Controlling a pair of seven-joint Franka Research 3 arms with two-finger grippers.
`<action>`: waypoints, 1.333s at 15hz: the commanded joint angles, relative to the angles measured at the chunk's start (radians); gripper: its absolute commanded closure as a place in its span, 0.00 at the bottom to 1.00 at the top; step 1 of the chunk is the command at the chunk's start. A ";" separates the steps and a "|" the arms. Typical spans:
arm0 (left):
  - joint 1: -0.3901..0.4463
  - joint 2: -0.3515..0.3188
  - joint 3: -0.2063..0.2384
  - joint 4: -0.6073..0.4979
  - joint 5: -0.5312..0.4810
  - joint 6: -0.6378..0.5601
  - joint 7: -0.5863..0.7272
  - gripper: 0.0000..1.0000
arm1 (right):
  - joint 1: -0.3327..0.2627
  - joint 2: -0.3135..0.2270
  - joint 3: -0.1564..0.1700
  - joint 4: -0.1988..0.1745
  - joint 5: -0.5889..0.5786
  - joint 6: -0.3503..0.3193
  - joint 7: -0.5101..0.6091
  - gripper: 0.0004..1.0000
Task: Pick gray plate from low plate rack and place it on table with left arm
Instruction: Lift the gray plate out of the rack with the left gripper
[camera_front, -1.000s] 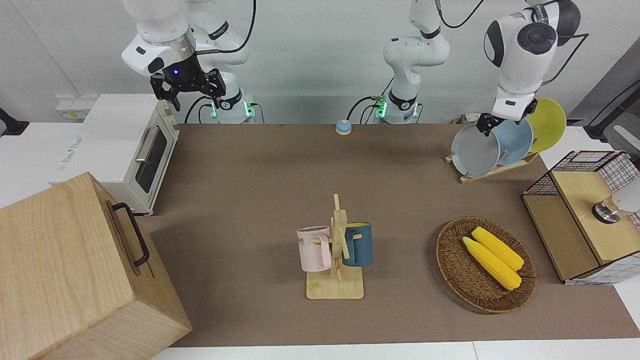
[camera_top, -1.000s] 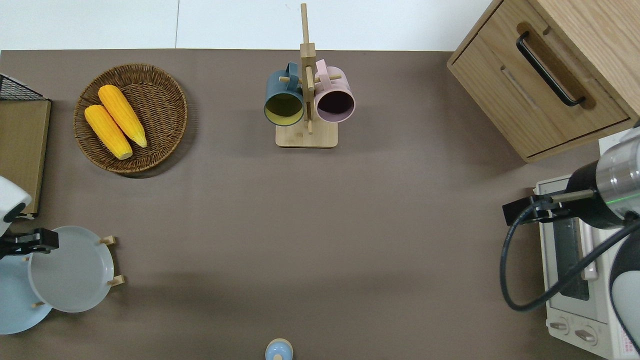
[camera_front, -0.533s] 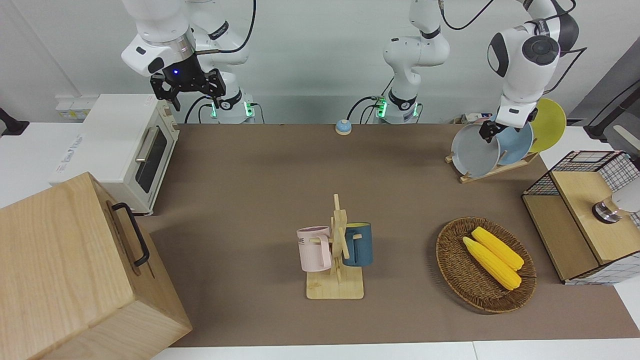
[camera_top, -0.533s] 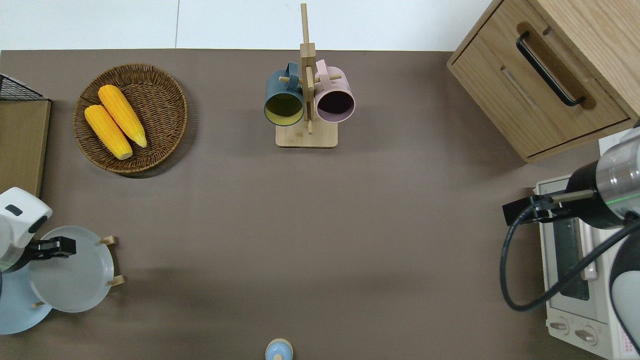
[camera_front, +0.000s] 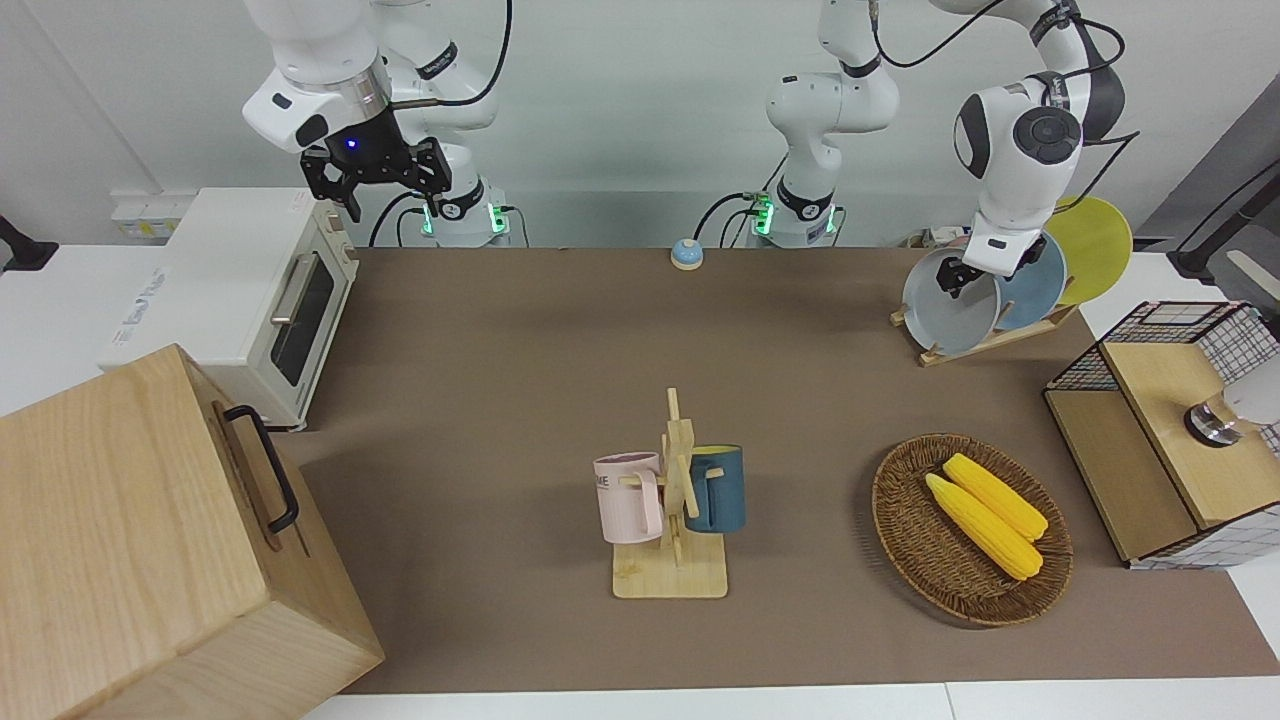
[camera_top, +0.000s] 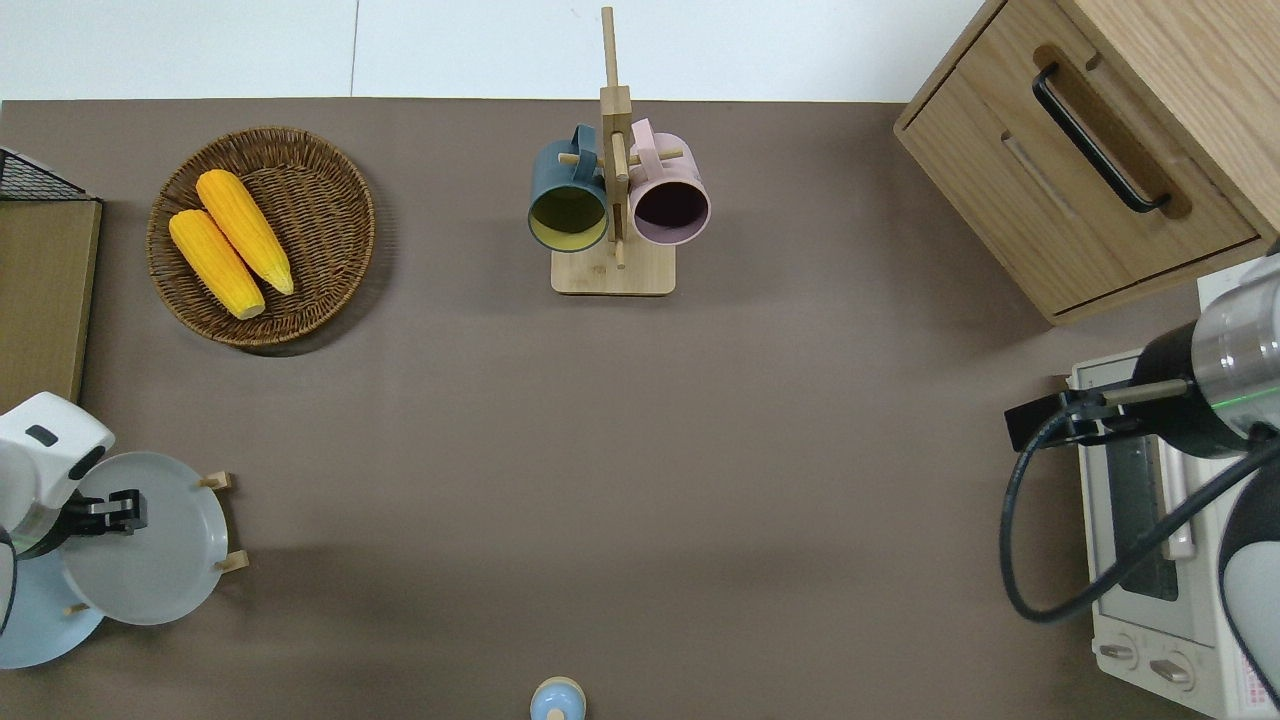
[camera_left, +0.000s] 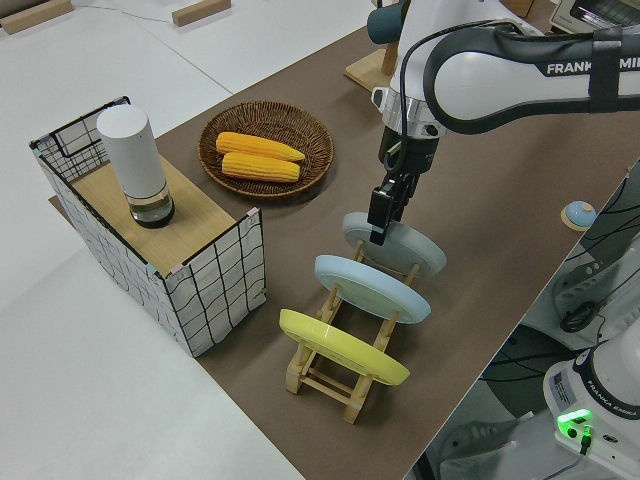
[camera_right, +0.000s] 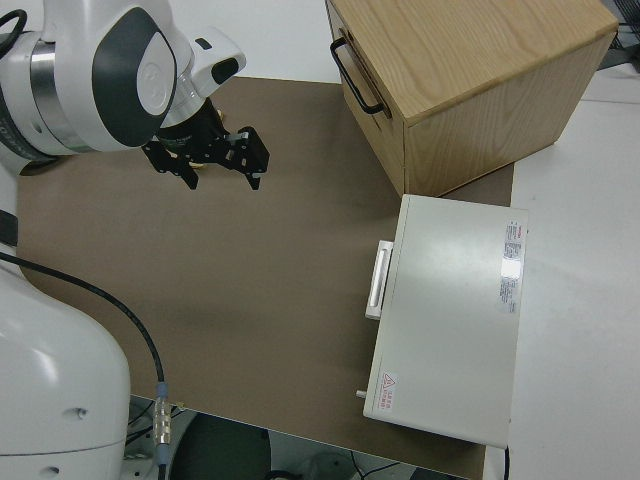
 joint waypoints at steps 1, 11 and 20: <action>-0.009 -0.033 0.017 -0.024 0.006 0.009 0.002 0.77 | -0.015 -0.005 0.007 0.006 0.004 -0.015 -0.003 0.01; -0.048 -0.052 0.014 0.091 0.006 -0.106 0.002 1.00 | -0.015 -0.005 0.007 0.006 0.004 -0.015 -0.003 0.01; -0.075 -0.053 -0.051 0.231 -0.294 -0.272 -0.013 1.00 | -0.015 -0.005 0.007 0.006 0.004 -0.015 -0.003 0.01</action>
